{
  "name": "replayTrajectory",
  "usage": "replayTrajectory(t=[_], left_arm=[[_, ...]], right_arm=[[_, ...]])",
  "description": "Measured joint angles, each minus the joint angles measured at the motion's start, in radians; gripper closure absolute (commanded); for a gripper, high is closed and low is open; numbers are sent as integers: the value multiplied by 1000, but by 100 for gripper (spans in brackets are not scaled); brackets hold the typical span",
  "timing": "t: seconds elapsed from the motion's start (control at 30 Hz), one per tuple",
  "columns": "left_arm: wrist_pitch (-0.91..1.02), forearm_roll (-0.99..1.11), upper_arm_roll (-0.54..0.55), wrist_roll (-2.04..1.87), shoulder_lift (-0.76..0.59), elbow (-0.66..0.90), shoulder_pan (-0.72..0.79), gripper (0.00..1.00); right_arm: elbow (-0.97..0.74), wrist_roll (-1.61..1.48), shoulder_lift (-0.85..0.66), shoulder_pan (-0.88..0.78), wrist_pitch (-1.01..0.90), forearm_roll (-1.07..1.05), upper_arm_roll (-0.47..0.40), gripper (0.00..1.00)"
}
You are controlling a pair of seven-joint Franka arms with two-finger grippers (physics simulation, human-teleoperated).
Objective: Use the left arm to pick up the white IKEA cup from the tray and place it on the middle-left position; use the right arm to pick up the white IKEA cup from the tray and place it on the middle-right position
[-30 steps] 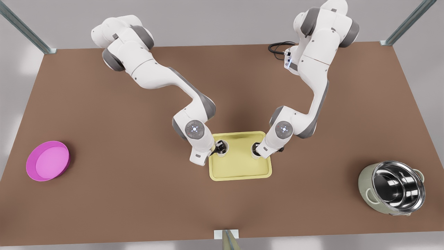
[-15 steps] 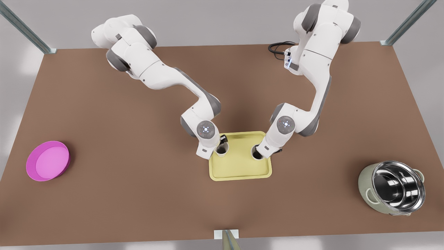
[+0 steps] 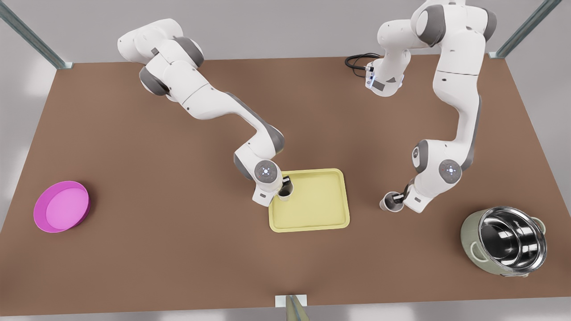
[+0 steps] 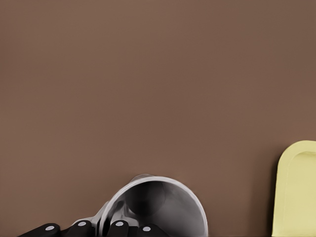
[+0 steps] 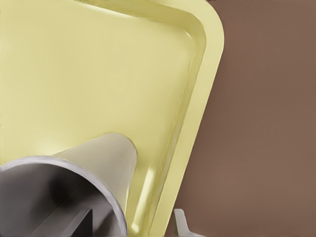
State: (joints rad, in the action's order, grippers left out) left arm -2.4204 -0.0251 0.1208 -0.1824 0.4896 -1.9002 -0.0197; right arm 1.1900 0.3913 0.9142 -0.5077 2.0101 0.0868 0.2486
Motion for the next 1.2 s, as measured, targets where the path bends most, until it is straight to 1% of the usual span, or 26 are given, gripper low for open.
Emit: replayTrajectory(t=[0.07,0.1,0.13,0.27,0.3,0.33,0.37,0.4,0.47,0.5,0.57,0.67,0.73,0.87,1.07,1.17,1.2], left_arm=[[-30,-3,0,33,1,-13,1,86],[-42,-4,0,48,1,-14,1,82],[-52,-9,0,66,0,-15,1,0],[-78,-54,1,164,-10,-17,1,0],[-76,-66,1,194,-35,-27,0,0],[-56,-72,1,218,-82,-35,1,0],[-15,-71,0,238,-146,-33,0,0],[48,-67,-6,252,-202,6,1,0],[229,-65,-37,257,-244,213,-5,0],[311,-62,-50,252,-267,285,-14,0],[407,-44,-58,243,-374,245,-31,0],[507,-8,-58,231,-339,321,-24,0],[553,-3,-56,223,-324,333,-16,0],[607,-16,-49,211,-304,344,-3,0],[641,-17,-46,198,-270,380,11,0],[649,-16,-46,193,-269,381,10,0],[650,-16,-46,192,-269,381,11,0]], right_arm=[[-2,3,0,0,1,-1,2,42],[-3,4,0,0,1,-2,2,46],[-3,6,0,0,1,-2,2,51],[-4,10,1,-5,4,-3,4,64],[-4,12,1,-6,4,-3,3,65],[-4,12,0,-7,5,-4,3,70],[-4,13,0,-7,5,-4,3,74],[-4,14,0,-8,6,-5,4,79],[-4,14,-1,-9,7,-8,4,81],[-4,14,-4,-8,6,-9,4,85],[-4,12,-17,-6,-1,-13,6,89],[-19,9,-61,25,-40,-18,22,92],[-28,4,-100,84,-77,-20,44,92],[-48,-35,-150,209,-172,-20,52,92],[-59,-163,-155,395,-271,-9,46,92],[-60,-247,-152,449,-296,35,32,92],[-63,-277,-151,456,-293,44,15,92]])
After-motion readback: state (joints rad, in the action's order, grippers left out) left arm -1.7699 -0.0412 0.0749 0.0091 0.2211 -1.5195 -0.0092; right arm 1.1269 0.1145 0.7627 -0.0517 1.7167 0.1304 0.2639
